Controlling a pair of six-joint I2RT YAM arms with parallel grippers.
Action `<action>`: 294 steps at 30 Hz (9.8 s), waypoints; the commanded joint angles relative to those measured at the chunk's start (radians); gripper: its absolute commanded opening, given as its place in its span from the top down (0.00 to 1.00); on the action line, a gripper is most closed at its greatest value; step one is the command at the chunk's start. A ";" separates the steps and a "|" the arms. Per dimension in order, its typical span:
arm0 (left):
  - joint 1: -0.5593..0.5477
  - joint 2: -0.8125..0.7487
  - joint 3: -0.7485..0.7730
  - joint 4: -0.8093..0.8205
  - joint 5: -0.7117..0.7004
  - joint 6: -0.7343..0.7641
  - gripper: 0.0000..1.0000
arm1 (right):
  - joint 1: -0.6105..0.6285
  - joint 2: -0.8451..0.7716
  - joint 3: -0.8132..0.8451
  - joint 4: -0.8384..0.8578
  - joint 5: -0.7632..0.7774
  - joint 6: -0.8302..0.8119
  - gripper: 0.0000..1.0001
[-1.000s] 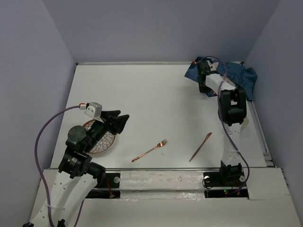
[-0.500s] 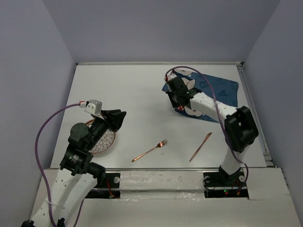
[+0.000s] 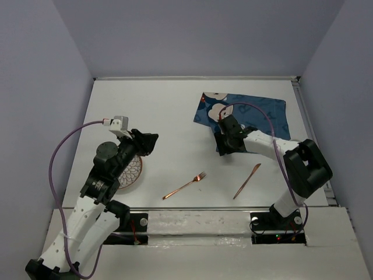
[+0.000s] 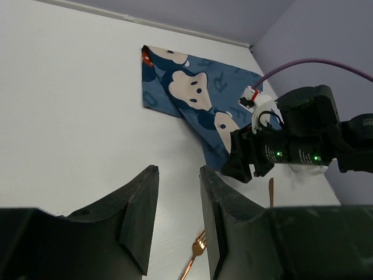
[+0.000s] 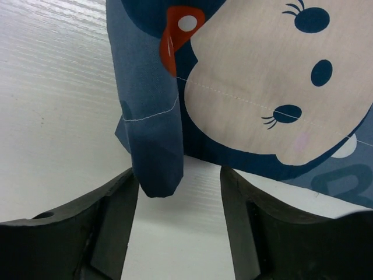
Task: Set the dinner table for one person
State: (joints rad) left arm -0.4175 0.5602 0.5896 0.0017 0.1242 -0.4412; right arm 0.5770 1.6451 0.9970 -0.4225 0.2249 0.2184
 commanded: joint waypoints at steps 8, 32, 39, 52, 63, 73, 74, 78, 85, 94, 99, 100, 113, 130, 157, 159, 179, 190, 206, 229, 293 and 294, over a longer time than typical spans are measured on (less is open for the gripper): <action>-0.059 0.133 -0.053 0.195 -0.101 -0.096 0.55 | 0.006 0.035 0.060 0.074 -0.065 0.029 0.45; -0.241 0.869 0.244 0.370 -0.356 0.007 0.59 | 0.006 -0.149 0.049 0.044 0.111 0.033 1.00; -0.241 1.170 0.513 0.293 -0.348 0.082 0.60 | 0.006 -0.206 0.026 0.042 0.110 0.022 1.00; -0.228 1.604 0.972 0.095 -0.311 0.170 0.49 | 0.006 -0.245 -0.001 0.060 0.082 0.012 1.00; -0.219 1.580 0.931 0.174 -0.340 0.151 0.47 | 0.006 -0.257 -0.017 0.073 0.068 0.013 1.00; -0.188 1.595 0.897 0.218 -0.313 0.156 0.43 | 0.006 -0.245 -0.017 0.077 0.068 0.016 1.00; -0.188 1.604 0.901 0.215 -0.290 0.159 0.43 | 0.006 -0.248 -0.017 0.077 0.068 0.015 1.00; -0.188 1.633 0.929 0.195 -0.291 0.167 0.43 | 0.006 -0.246 -0.015 0.080 0.065 0.015 1.00; -0.187 1.649 0.958 0.184 -0.256 0.180 0.49 | 0.006 -0.252 -0.017 0.082 0.071 0.016 1.00; -0.187 1.663 0.920 0.219 -0.224 0.156 0.85 | 0.006 -0.291 -0.023 0.083 0.082 0.018 1.00; -0.178 1.588 0.872 0.239 -0.248 0.156 1.00 | 0.006 -0.327 -0.023 0.080 0.108 0.012 1.00; -0.175 1.533 0.865 0.241 -0.253 0.156 1.00 | 0.006 -0.333 -0.011 0.080 0.114 0.010 1.00; -0.141 0.954 0.782 0.129 -0.514 0.234 1.00 | -0.012 -0.479 0.250 -0.056 0.310 -0.062 1.00; 0.101 0.796 0.912 0.000 -0.433 0.329 1.00 | -0.146 -0.409 0.607 -0.030 0.312 -0.206 1.00; 0.273 0.877 0.771 0.059 -0.248 0.164 1.00 | -0.413 -0.163 0.423 0.166 0.030 -0.145 1.00; 0.276 0.813 0.646 0.099 -0.248 0.122 1.00 | -0.413 -0.183 0.312 0.211 0.047 -0.126 1.00; 0.281 0.526 -0.073 0.277 -0.130 -0.131 0.81 | -0.422 -0.386 -0.201 0.185 0.088 0.110 0.75; 0.275 0.285 -0.117 0.228 -0.080 -0.133 0.50 | -0.422 -0.584 -0.264 0.160 -0.059 0.128 0.46; 0.076 0.423 0.033 0.254 -0.219 -0.102 0.58 | -0.042 -0.006 0.132 0.143 -0.340 -0.050 0.42; 0.241 1.309 0.753 0.037 -0.028 0.025 0.50 | 0.110 0.556 0.747 0.048 -0.676 -0.168 0.46; 0.140 0.368 0.374 0.184 0.083 -0.041 0.18 | -0.117 0.594 0.701 0.212 -0.145 0.105 0.90; 0.138 0.347 0.362 0.178 0.091 -0.036 0.18 | -0.117 0.620 0.722 0.209 -0.148 0.098 0.90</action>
State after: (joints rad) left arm -0.2813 0.9741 1.0309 0.2127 0.2237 -0.5201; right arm 0.4953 2.2097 1.6310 -0.2321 0.0788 0.3183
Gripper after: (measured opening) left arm 0.821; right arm 0.091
